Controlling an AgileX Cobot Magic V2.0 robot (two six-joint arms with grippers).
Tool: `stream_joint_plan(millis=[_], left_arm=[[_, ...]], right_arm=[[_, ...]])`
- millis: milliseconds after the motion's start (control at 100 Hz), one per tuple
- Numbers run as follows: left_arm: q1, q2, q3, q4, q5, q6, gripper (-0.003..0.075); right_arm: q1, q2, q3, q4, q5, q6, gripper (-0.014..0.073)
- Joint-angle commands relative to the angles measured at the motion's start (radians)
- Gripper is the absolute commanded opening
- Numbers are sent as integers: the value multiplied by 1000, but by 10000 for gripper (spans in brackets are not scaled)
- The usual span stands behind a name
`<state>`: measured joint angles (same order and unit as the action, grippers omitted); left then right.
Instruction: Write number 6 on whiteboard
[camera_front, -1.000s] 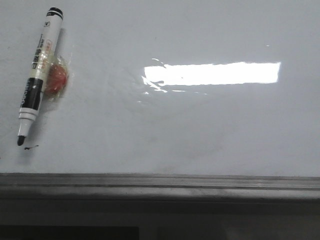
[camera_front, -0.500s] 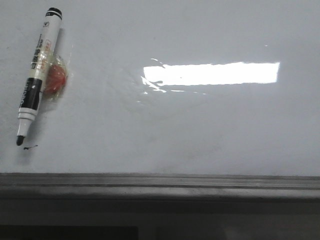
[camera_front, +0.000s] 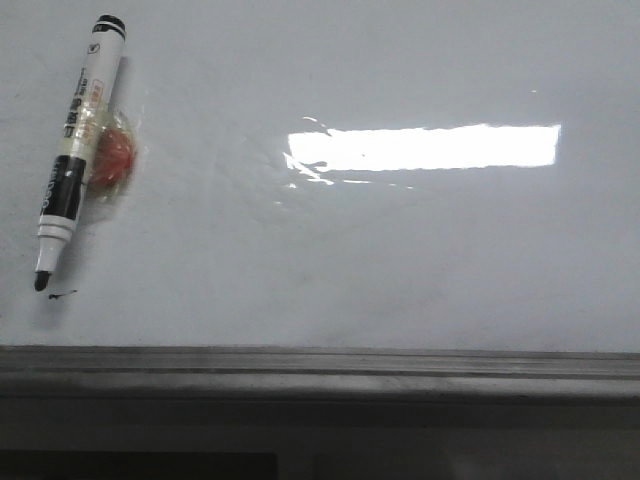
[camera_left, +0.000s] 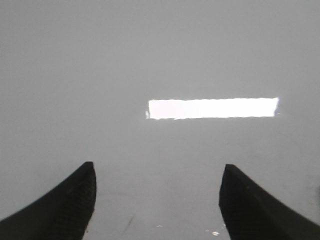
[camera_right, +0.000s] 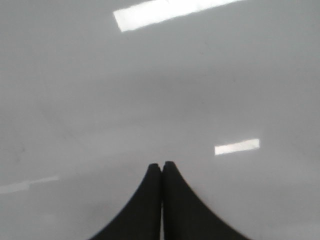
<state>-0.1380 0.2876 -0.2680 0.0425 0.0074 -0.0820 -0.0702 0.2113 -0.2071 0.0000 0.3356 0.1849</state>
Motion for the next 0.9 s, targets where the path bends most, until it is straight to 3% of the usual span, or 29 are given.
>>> stream_joint_plan(millis=[0, 280, 480, 600, 890], left_arm=[[-71, 35, -27, 3, -89, -1, 482], [-428, 197, -27, -43, -90, -3, 482], [-604, 386, -27, -43, -140, -3, 482], [-645, 498, -27, -115, -272, -3, 482], [-641, 650, -27, -208, -364, -3, 480]], right_arm=[[-5, 18, -34, 0, -69, -2, -64], [-5, 18, -34, 0, -77, -2, -64], [-5, 18, -34, 0, -78, -2, -64], [-5, 18, -34, 0, -78, -2, -64], [-5, 18, -34, 0, -78, -2, -64]])
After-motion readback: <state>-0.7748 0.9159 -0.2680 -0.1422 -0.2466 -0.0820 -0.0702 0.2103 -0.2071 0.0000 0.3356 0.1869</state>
